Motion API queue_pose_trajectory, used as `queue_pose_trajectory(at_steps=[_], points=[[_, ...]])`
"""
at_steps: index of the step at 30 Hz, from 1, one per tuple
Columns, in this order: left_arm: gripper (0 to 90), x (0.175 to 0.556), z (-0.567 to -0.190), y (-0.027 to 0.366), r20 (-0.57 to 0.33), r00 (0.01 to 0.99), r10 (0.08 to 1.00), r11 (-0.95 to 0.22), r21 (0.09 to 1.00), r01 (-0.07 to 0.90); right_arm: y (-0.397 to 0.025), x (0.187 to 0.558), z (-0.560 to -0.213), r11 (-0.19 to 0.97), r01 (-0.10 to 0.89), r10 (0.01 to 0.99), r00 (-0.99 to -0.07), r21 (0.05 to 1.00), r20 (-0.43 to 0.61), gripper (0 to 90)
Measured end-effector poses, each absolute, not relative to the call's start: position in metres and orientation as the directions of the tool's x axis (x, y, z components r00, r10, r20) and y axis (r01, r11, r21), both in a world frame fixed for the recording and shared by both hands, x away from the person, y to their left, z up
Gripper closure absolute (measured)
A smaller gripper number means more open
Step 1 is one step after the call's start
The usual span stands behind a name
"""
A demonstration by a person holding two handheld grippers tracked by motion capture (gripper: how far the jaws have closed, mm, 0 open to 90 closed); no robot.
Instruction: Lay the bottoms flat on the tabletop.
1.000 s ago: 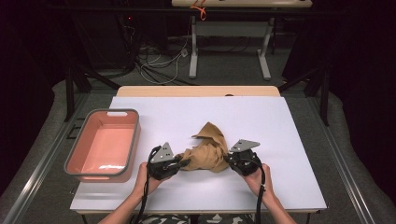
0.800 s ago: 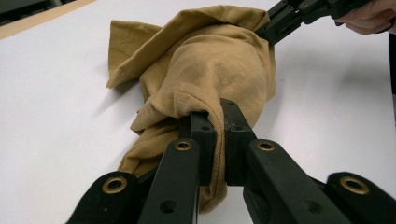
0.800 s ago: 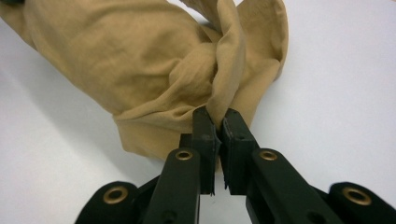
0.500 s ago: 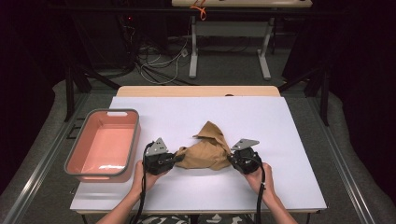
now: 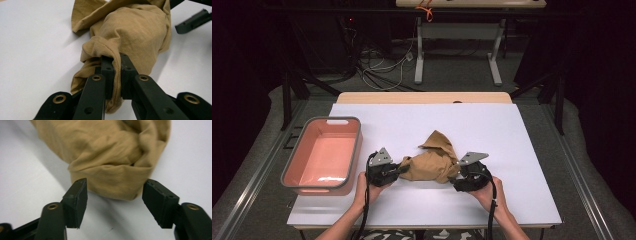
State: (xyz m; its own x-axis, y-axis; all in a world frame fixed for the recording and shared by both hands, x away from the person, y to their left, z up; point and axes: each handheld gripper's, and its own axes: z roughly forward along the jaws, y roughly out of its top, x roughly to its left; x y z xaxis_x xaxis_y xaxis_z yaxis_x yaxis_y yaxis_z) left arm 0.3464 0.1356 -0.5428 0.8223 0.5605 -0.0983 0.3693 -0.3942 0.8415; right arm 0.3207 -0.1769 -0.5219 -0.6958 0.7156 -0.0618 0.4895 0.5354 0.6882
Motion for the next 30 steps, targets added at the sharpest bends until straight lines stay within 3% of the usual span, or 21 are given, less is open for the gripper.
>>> queue_pose_trajectory(at_steps=[4,9,13,22,30], points=[[83.5,0.348,-0.547,0.133,-0.104,0.815,0.57,-0.389,0.84,0.379,-0.172,0.322,-0.529,0.567,0.486,0.697,-0.713,0.665,-0.074,36.7],[81.1,0.348,-0.547,0.132,-0.076,0.815,0.574,-0.405,0.839,0.363,-0.171,0.325,-0.536,0.566,0.478,0.698,-0.712,0.671,-0.081,67.5],[71.3,0.347,-0.543,0.136,-0.072,0.814,0.576,-0.416,0.832,0.368,-0.174,0.323,-0.532,0.545,0.464,0.702,-0.708,0.699,-0.077,80.4],[43.5,0.333,-0.528,0.138,0.005,0.814,0.581,-0.46,0.827,0.323,-0.174,0.32,-0.522,0.491,0.455,0.718,-0.694,0.743,-0.049,83.3],[35.2,0.327,-0.521,0.137,0.044,0.82,0.571,-0.465,0.84,0.279,-0.17,0.322,-0.515,0.443,0.454,0.738,-0.674,0.773,-0.028,83.0]])
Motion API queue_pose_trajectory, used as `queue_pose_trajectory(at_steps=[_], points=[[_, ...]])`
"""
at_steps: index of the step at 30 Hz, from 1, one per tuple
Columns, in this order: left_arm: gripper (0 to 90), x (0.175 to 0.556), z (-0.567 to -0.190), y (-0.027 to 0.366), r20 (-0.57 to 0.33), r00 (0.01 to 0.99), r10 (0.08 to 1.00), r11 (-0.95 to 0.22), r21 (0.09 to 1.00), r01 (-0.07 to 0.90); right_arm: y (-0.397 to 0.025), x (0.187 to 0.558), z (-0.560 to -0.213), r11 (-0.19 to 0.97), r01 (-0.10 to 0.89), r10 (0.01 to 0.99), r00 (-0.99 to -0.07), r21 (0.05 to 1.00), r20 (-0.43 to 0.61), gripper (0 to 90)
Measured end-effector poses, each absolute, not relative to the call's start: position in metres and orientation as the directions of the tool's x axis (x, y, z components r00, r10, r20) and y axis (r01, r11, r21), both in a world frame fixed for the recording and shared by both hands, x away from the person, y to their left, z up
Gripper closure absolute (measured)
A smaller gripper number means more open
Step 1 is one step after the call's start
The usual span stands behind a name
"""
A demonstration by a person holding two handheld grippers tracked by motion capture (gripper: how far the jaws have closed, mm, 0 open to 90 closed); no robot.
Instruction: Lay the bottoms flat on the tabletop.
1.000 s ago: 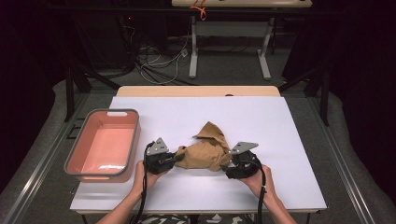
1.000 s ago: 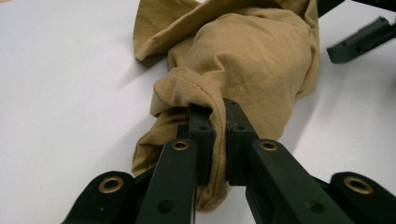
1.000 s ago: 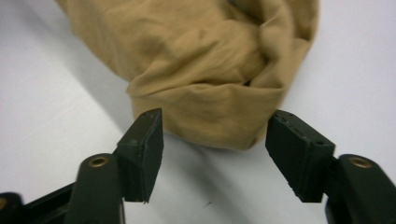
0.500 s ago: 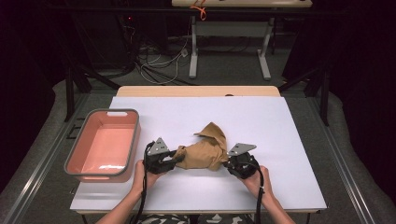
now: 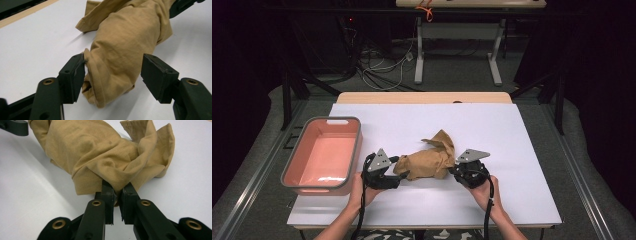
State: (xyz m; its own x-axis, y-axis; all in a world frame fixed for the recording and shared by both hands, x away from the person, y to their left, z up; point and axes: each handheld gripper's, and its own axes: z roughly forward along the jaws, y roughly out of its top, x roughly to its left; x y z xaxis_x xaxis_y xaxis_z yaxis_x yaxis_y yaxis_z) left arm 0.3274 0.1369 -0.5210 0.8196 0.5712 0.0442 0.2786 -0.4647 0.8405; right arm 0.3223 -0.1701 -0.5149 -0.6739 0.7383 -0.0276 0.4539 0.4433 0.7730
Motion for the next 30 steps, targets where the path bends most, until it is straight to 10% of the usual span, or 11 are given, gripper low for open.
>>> queue_pose_trajectory(at_steps=[15,30], points=[[33.4,0.33,-0.539,0.106,0.156,0.835,0.527,-0.58,0.785,0.219,-0.159,0.334,-0.516,0.401,0.463,0.76,-0.65,0.791,-0.004,81.8],[75.4,0.332,-0.551,0.101,0.151,0.831,0.535,-0.577,0.784,0.228,-0.164,0.331,-0.522,0.456,0.461,0.744,-0.666,0.761,-0.043,62.7]])
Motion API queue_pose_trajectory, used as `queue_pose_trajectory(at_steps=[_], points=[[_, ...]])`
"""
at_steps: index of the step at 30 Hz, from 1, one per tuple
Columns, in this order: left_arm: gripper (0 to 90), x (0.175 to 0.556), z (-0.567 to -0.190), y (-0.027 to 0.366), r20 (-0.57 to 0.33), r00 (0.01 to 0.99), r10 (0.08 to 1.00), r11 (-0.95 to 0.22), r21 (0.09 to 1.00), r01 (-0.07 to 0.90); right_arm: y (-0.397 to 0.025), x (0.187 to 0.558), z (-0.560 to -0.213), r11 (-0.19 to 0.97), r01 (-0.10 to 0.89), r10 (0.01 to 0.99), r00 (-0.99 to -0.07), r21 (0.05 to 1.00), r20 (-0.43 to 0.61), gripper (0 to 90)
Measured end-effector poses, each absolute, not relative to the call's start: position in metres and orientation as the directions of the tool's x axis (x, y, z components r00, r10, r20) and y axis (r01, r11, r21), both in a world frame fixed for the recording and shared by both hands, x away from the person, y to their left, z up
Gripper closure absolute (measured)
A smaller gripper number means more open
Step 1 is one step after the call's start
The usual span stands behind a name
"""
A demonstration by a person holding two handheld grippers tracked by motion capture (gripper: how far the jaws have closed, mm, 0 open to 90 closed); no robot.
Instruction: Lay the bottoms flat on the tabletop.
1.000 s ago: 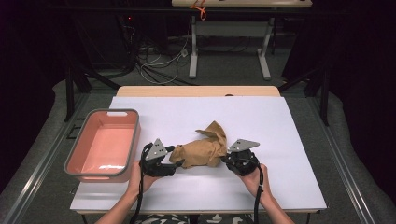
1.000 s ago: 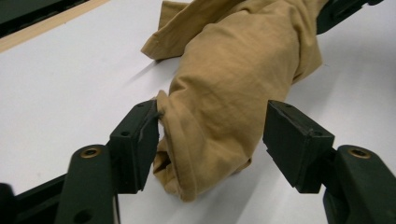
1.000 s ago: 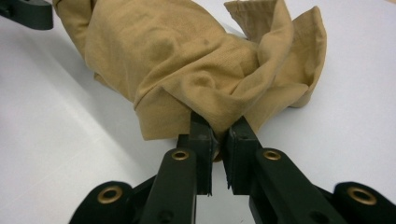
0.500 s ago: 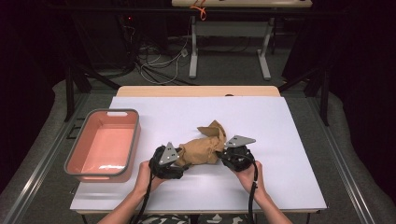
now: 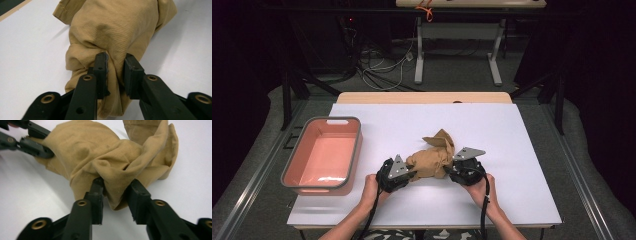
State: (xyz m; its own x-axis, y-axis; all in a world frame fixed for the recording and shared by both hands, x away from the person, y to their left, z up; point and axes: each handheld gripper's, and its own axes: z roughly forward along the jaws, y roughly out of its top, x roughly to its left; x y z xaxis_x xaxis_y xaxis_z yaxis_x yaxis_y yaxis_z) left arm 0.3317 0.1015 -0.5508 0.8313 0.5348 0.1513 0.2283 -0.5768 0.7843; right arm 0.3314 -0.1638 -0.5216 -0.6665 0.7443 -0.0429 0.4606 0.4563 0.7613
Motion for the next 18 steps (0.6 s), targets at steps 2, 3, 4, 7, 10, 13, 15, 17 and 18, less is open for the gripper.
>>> queue_pose_trajectory(at_steps=[2,3,4,7,10,13,15,17,18], points=[[76.8,0.332,-0.55,0.103,0.131,0.831,0.541,-0.564,0.789,0.243,-0.165,0.33,-0.522,0.467,0.461,0.744,-0.667,0.755,-0.052,56.5],[77.1,0.333,-0.55,0.103,0.117,0.829,0.547,-0.55,0.797,0.251,-0.166,0.329,-0.522,0.473,0.459,0.742,-0.667,0.752,-0.06,53.1],[77.3,0.333,-0.549,0.104,0.109,0.828,0.55,-0.543,0.8,0.256,-0.166,0.328,-0.523,0.476,0.462,0.742,-0.668,0.748,-0.061,48.9],[77.8,0.335,-0.547,0.108,0.066,0.829,0.555,-0.518,0.808,0.282,-0.167,0.324,-0.523,0.504,0.444,0.734,-0.672,0.741,-0.098,41.1],[77.8,0.337,-0.546,0.109,0.045,0.827,0.561,-0.501,0.814,0.295,-0.166,0.322,-0.525,0.521,0.464,0.726,-0.683,0.716,-0.085,35.0],[77.8,0.338,-0.544,0.111,0.036,0.826,0.563,-0.491,0.818,0.298,-0.164,0.322,-0.53,0.553,0.466,0.707,-0.701,0.691,-0.094,29.5],[77.7,0.339,-0.543,0.112,0.023,0.825,0.565,-0.482,0.821,0.307,-0.162,0.323,-0.534,0.561,0.475,0.706,-0.702,0.678,-0.092,28.7],[77.6,0.339,-0.543,0.112,0.017,0.825,0.565,-0.48,0.82,0.311,-0.159,0.324,-0.537,0.571,0.478,0.698,-0.711,0.668,-0.088,28.2],[77.5,0.34,-0.542,0.113,0.022,0.823,0.568,-0.478,0.823,0.308,-0.158,0.325,-0.538,0.569,0.472,0.697,-0.712,0.673,-0.09,30.5]])
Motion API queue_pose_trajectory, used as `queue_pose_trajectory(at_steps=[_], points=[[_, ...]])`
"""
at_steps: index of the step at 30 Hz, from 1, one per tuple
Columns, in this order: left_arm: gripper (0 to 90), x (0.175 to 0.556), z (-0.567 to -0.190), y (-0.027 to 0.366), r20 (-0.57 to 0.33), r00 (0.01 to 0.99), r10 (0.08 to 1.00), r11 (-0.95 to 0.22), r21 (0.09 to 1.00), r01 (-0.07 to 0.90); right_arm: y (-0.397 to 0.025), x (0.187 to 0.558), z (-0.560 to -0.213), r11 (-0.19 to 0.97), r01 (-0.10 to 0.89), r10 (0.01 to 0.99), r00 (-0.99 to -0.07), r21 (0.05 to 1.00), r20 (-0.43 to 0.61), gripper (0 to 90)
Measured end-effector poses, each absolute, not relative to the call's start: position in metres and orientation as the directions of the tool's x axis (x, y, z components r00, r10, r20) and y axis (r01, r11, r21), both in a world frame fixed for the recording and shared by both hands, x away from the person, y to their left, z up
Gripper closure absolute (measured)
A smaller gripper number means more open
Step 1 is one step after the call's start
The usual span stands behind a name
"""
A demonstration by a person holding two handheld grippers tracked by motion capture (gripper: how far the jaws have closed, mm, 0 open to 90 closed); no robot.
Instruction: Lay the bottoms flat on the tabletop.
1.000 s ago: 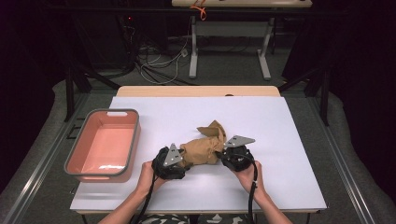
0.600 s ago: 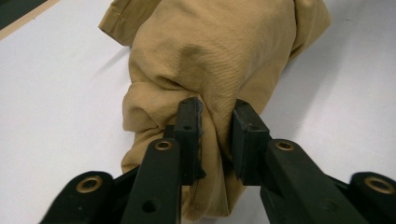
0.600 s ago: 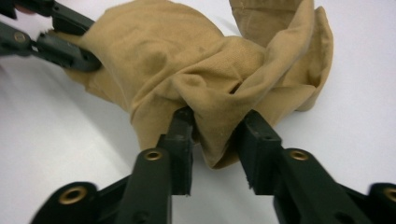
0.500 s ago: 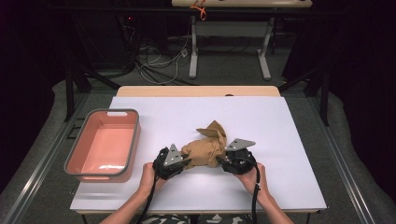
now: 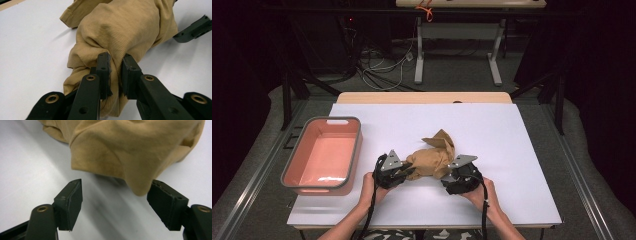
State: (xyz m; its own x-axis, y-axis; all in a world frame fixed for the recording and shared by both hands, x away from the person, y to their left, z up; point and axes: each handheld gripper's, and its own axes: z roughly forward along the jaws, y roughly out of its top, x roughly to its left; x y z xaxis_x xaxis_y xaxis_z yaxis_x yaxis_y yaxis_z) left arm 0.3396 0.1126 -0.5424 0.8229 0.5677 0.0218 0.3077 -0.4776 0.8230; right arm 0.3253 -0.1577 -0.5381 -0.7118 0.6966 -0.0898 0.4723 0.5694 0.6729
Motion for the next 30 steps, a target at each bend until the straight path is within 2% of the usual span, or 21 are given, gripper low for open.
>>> queue_pose_trajectory(at_steps=[5,9,12,18,30], points=[[75.4,0.34,-0.542,0.113,0.035,0.822,0.568,-0.484,0.822,0.3,-0.154,0.329,-0.538,0.543,0.457,0.713,-0.694,0.705,-0.099,54.6],[67.8,0.34,-0.54,0.118,0.046,0.821,0.569,-0.49,0.821,0.293,-0.155,0.331,-0.535,0.502,0.453,0.718,-0.693,0.737,-0.063,65.0],[56.8,0.336,-0.535,0.122,0.065,0.816,0.574,-0.504,0.813,0.29,-0.154,0.328,-0.531,0.494,0.453,0.723,-0.688,0.742,-0.061,67.9],[44.3,0.326,-0.527,0.125,0.118,0.818,0.564,-0.531,0.81,0.249,-0.152,0.328,-0.526,0.468,0.444,0.73,-0.682,0.764,-0.051,69.7],[37.3,0.332,-0.54,0.103,0.197,0.813,0.549,-0.608,0.761,0.225,-0.146,0.333,-0.519,0.42,0.433,0.745,-0.667,0.798,-0.03,70.4]])
